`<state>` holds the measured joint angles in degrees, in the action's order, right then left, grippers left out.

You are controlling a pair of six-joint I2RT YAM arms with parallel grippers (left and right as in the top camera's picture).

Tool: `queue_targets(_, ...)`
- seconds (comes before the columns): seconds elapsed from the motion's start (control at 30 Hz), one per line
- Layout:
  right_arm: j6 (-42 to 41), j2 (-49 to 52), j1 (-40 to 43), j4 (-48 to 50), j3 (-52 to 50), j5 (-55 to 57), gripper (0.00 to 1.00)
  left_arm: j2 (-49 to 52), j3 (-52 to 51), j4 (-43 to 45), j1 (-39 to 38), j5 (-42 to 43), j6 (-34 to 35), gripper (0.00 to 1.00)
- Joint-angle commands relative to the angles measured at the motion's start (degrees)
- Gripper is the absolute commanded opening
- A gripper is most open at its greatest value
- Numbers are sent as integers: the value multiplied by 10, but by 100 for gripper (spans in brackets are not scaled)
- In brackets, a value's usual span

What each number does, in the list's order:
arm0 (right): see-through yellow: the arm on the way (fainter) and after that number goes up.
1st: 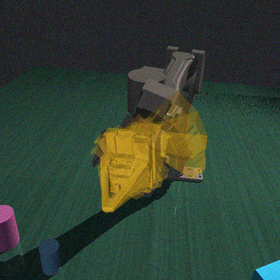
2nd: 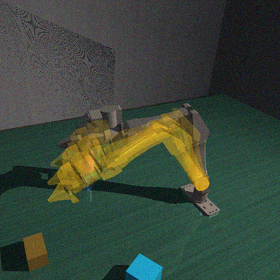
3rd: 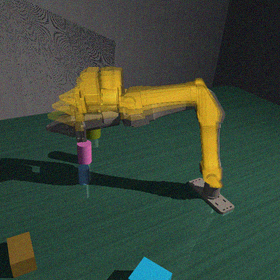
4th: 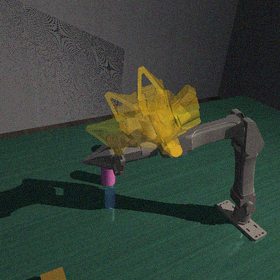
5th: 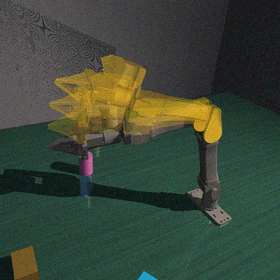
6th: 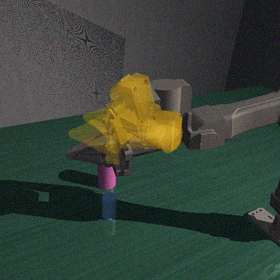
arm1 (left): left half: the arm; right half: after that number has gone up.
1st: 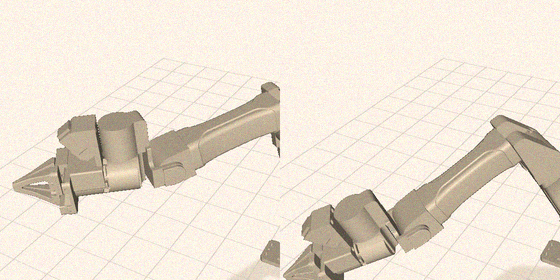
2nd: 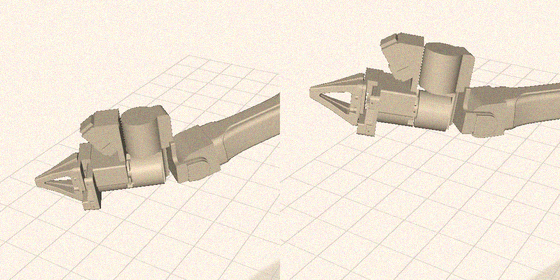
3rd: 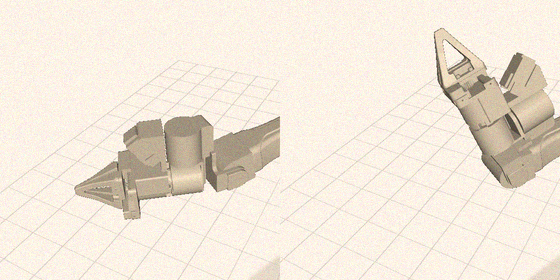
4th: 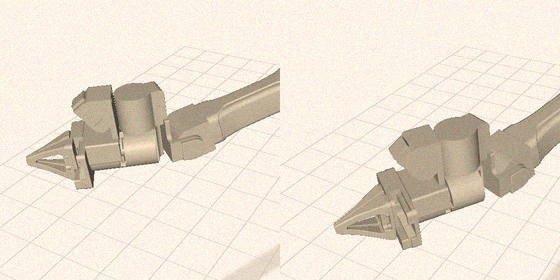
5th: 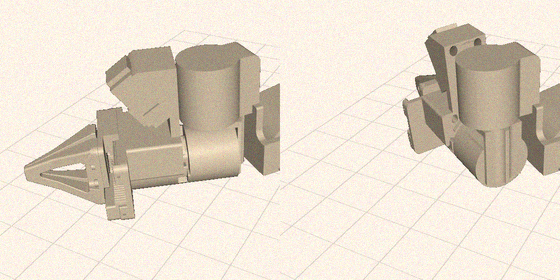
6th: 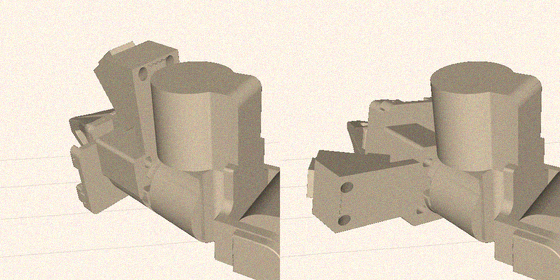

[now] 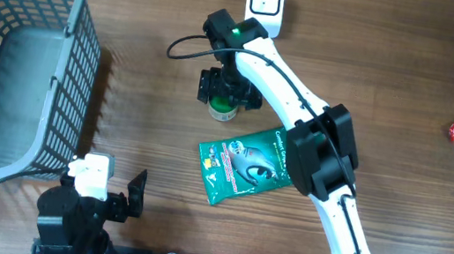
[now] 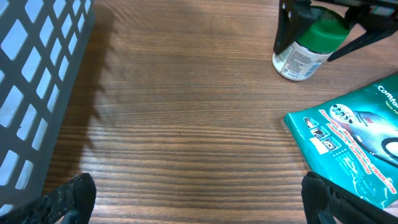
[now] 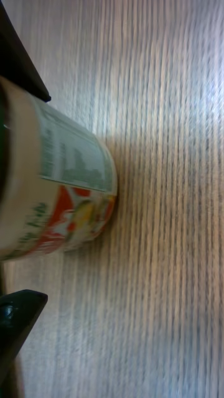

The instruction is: Scan the item barcode

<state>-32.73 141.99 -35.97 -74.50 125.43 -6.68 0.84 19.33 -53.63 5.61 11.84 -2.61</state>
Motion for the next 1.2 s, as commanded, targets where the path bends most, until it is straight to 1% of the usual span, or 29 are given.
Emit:
queue_targets(0.0, 35, 20, -2, 3, 9, -9, 89, -2, -3, 2, -2, 1, 5, 100)
queue_targets(0.07, 43, 26, -2, 2, 9, -9, 89, -2, -3, 2, -2, 1, 5, 100)
queue_targets(0.17, 42, 28, -2, 3, 9, -9, 82, -2, -3, 2, -2, 1, 5, 100)
queue_targets(0.33, 42, 28, -2, 3, 9, -7, 66, -2, -3, 2, -2, 1, 5, 100)
queue_targets(0.4, 42, 28, -2, -3, 16, -7, 63, -2, -3, 2, -2, 1, 5, 100)
queue_targets(0.53, 42, 26, 3, -75, 84, -9, 61, -2, -3, 2, -2, 1, 5, 100)
queue_targets(0.57, 42, 24, 6, -106, 115, -12, 61, -2, -3, 2, -2, 1, 5, 100)
queue_targets(0.67, 41, 21, 17, -174, 177, -40, 61, -2, -3, 2, -2, 1, 5, 100)
queue_targets(0.7, 56, 14, 22, -177, 185, -63, 57, -2, -3, 2, -2, 1, 5, 100)
queue_targets(0.8, 59, -15, 39, -177, 185, -141, 58, -2, -3, 2, -2, 1, 5, 100)
queue_targets(0.9, 58, -26, 51, -177, 184, -165, 58, -2, -3, 2, -2, 1, 5, 100)
queue_targets(0.97, 60, -26, 53, -177, 170, -201, 57, -2, -3, 2, -2, 1, 5, 100)
queue_targets(1.1, 74, -27, 53, -177, 113, -217, 56, -2, -3, 2, -2, 1, 5, 100)
queue_targets(1.17, 97, -35, 53, -177, 58, -242, 55, -2, -3, 2, -2, 1, 5, 100)
